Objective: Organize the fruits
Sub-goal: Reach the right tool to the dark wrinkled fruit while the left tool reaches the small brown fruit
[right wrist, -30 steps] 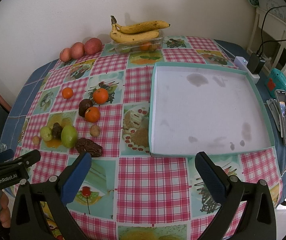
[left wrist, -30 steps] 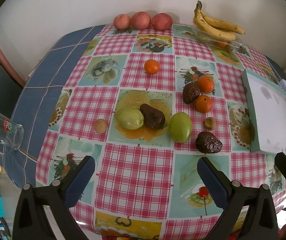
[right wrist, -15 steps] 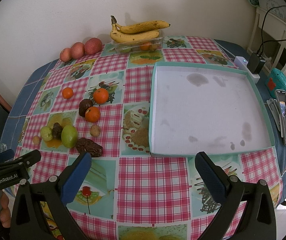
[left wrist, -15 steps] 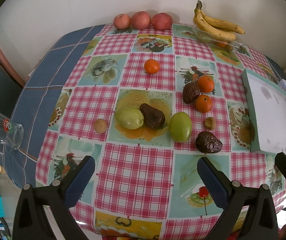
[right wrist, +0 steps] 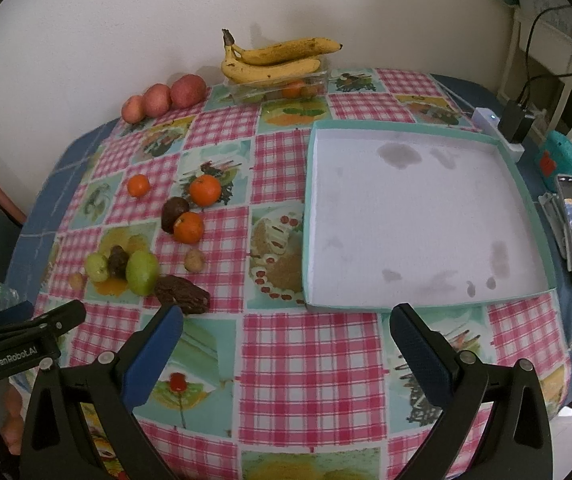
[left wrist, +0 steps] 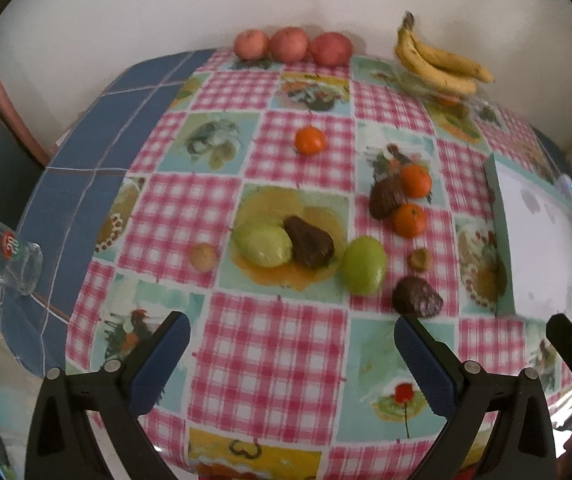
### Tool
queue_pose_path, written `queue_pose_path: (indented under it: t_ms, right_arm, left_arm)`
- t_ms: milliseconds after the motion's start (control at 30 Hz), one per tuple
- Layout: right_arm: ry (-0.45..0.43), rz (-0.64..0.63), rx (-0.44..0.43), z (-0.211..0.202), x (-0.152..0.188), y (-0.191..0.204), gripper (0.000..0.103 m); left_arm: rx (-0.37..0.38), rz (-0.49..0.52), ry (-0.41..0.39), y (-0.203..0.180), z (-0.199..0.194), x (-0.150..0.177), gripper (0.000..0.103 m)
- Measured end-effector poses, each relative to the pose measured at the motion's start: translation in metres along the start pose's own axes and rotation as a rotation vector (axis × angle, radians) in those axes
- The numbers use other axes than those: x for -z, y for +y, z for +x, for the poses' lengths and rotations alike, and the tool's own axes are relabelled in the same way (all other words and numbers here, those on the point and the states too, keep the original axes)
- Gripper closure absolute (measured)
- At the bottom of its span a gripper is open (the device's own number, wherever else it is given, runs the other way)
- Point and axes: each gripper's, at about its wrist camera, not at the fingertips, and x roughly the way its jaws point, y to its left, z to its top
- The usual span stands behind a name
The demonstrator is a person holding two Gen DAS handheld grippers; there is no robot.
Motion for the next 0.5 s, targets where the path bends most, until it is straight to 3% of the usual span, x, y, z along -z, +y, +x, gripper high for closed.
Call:
queue_pose_path:
  t_ms: [200,267,333,433,500]
  right_arm:
    - [-0.021,-0.038,-0.042,0.003,-0.011,0.015,0.0]
    - [-0.023,-0.065,-0.053,0.008,-0.014,0.024,0.0]
    - [-0.019,-0.098,-0.053,0.014,-0.017,0.034,0.0]
    - [0.003,-0.128,-0.09,0.028,-0.021,0.047,0.0]
    - [0.01,-0.136,-0.106,0.034,-0.023,0.05,0.0]
  left_arm:
    - [0.012,-0.102,-0.093,0.031,-0.009,-0.02,0.0]
    - [0.006,-0.125,-0.174,0.041,-0.017,-0.027,0.0]
    - [0.062,-0.165,-0.266,0.055,-0.024,-0.033,0.0]
    - [0.113,-0.202,-0.279,0.078,-0.024,-0.043,0.0]
    - [0.059,-0.157,-0.28,0.085,-0.021,-0.048,0.0]
